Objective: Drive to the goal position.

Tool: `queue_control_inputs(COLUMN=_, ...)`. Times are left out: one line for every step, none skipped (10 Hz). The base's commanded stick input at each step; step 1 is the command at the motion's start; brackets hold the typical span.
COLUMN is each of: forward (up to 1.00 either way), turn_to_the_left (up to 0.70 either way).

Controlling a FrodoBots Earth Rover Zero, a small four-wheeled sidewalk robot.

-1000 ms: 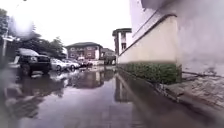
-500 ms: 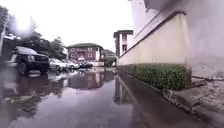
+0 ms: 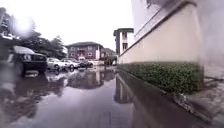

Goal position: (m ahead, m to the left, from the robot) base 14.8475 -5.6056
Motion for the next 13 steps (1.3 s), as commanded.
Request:
queue_control_inputs(forward=0.70, turn_to_the_left=0.00)
queue_control_inputs(forward=0.70, turn_to_the_left=0.00)
queue_control_inputs(forward=0.70, turn_to_the_left=0.00)
queue_control_inputs(forward=0.70, turn_to_the_left=0.00)
queue_control_inputs(forward=0.70, turn_to_the_left=0.00)
queue_control_inputs(forward=0.70, turn_to_the_left=0.00)
queue_control_inputs(forward=0.70, turn_to_the_left=0.00)
queue_control_inputs(forward=0.70, turn_to_the_left=0.00)
queue_control_inputs(forward=0.70, turn_to_the_left=0.00)
queue_control_inputs(forward=0.70, turn_to_the_left=0.00)
queue_control_inputs(forward=0.70, turn_to_the_left=0.00)
queue_control_inputs(forward=0.70, turn_to_the_left=0.00)
queue_control_inputs(forward=0.70, turn_to_the_left=0.00)
